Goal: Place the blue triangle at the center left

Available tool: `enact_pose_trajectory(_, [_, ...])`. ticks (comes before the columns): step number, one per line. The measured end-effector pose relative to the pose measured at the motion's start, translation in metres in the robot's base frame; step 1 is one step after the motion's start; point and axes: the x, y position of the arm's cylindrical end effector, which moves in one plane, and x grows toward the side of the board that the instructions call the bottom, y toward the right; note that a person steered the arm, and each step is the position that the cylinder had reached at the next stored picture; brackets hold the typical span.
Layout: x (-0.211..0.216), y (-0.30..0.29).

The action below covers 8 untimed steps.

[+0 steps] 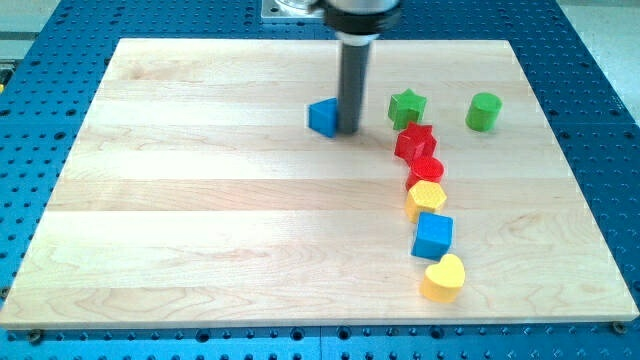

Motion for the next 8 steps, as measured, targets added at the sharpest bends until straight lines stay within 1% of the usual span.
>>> enact_pose_trajectory(1, [-0.022, -0.061])
enact_pose_trajectory(2, [-0.023, -0.075])
enact_pose_trajectory(5, [-0.023, -0.084])
enact_pose_trajectory(6, [-0.026, -0.074])
enact_pose_trajectory(8, [-0.057, -0.137])
